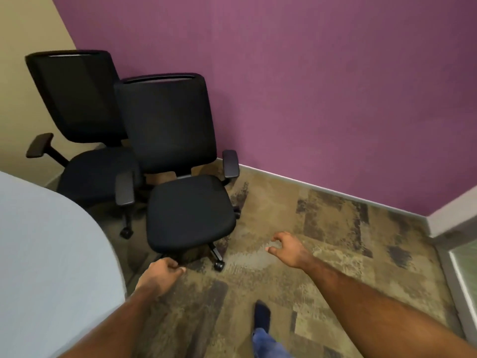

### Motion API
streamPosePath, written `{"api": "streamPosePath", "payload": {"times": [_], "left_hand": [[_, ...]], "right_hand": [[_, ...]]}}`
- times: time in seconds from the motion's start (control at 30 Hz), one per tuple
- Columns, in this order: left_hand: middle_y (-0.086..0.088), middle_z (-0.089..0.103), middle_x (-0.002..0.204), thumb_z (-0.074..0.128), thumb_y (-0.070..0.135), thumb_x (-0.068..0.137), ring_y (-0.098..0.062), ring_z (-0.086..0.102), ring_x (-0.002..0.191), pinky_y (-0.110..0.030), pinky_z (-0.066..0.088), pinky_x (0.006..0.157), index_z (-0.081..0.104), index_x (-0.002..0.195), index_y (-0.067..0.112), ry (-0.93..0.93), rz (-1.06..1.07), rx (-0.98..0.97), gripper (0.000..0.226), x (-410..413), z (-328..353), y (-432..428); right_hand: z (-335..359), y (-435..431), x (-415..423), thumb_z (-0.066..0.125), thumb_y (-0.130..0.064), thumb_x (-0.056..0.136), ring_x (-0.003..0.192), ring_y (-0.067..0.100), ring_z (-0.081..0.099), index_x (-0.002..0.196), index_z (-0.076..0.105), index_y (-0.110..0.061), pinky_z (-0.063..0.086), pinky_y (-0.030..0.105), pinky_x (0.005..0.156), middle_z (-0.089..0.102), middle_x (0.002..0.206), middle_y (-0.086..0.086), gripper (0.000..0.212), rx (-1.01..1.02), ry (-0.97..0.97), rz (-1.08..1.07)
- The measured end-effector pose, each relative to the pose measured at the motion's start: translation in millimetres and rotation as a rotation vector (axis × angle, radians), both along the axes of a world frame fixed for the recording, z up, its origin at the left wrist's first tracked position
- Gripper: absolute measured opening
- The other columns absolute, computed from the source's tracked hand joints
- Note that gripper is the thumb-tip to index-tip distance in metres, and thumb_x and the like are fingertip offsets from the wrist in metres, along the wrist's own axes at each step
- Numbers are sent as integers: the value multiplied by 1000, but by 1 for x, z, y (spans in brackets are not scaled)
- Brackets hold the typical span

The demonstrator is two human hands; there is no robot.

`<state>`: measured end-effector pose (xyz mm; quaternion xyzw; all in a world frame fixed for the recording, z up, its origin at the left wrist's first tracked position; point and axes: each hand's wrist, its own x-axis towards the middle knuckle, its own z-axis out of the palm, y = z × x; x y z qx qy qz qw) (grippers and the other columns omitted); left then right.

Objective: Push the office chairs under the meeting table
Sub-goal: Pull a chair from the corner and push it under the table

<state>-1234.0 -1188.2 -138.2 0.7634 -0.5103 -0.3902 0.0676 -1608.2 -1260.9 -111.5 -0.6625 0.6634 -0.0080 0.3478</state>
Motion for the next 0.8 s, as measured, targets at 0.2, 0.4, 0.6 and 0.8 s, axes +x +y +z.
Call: {"api": "streamPosePath", "payload": {"times": [0.2,0.4,0.6,0.8], "left_hand": [[6,74,94,74,38,88,-12,67,91,-34,54,88,70,102,23,96,263,-50,21,-8,-8,-68],[-9,75,91,74,17,90,-21,69,82,-32,53,79,73,100,6,251,553,-96,15,-28,-24,-137],[-15,71,99,67,11,95,-26,67,85,-31,50,68,68,109,-1,357,658,-79,19,-55,-37,-212],[-14,69,103,60,9,99,-23,65,89,-25,47,68,66,109,1,447,731,-128,14,-67,-36,-309]], "right_hand": [[-13,-113,-19,72,-39,90,99,21,65,117,65,-11,49,29,86,66,104,2,40,80,-90,58],[-6,-224,-40,74,-34,90,93,20,66,104,66,-17,51,32,84,68,94,0,24,71,-149,77],[-9,-321,-41,74,-36,89,74,6,58,94,68,-20,44,19,66,65,82,-8,18,57,-184,94],[-22,-422,-39,75,-33,89,73,7,58,94,70,-16,41,16,60,65,81,-8,18,50,-191,74]]}}
